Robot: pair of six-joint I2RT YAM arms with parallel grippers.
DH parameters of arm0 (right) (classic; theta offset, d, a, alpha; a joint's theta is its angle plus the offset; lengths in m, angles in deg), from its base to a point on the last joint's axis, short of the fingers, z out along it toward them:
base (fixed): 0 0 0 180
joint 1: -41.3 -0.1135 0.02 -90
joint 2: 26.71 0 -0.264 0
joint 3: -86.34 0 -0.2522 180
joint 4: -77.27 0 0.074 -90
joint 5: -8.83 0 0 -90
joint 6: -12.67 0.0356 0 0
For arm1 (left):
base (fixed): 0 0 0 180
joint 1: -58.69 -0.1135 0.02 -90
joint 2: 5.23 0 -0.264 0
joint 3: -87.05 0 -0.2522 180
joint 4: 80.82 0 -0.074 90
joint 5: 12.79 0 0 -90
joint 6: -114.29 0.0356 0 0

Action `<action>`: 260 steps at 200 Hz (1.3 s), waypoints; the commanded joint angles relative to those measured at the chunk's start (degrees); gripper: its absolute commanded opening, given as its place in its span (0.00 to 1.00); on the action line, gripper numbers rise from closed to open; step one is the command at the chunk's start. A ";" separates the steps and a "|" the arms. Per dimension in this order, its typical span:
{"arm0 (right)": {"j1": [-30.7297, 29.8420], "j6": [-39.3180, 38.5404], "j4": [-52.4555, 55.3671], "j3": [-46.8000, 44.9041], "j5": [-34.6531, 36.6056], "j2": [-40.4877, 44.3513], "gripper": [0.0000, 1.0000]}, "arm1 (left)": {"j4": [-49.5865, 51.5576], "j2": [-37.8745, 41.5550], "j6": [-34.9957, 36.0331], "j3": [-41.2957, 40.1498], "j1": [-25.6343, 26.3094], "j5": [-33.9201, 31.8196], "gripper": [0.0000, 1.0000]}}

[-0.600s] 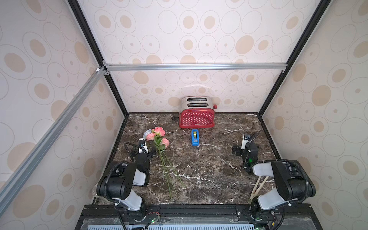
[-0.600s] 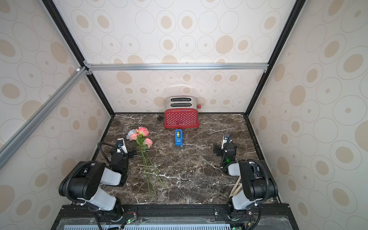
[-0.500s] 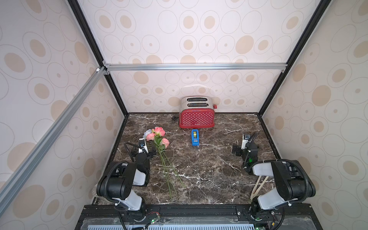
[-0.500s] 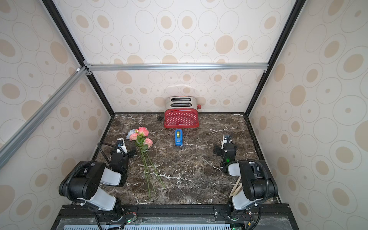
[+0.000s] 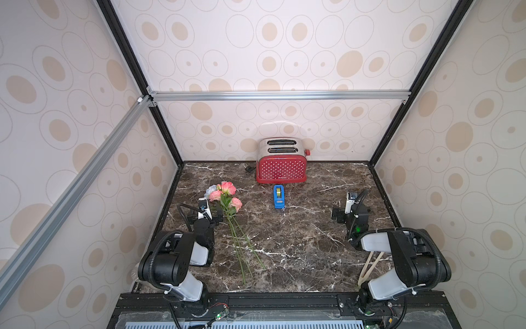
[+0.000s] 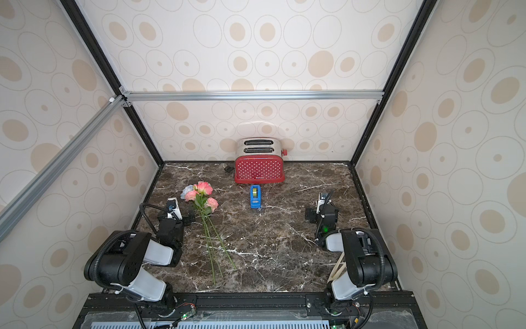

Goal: Wrap bouquets with tape
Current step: Pick up the unwrapped bouquet from the center of the board.

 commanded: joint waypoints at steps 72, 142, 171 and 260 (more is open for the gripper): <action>-0.73 -1.90 3.99 1.40 0.25 4.67 1.00 | -0.68 2.20 -0.56 0.24 -0.05 -2.01 0.99; -0.90 26.45 58.75 17.63 12.05 23.28 1.00 | 38.67 42.92 -29.66 3.65 0.62 -7.01 0.99; -0.37 29.14 65.07 16.98 14.58 27.61 1.00 | 47.31 51.48 -35.63 6.60 0.61 2.03 0.99; -0.43 24.63 60.40 6.81 -12.30 40.86 1.00 | 99.02 40.35 -26.96 30.97 0.58 8.66 0.99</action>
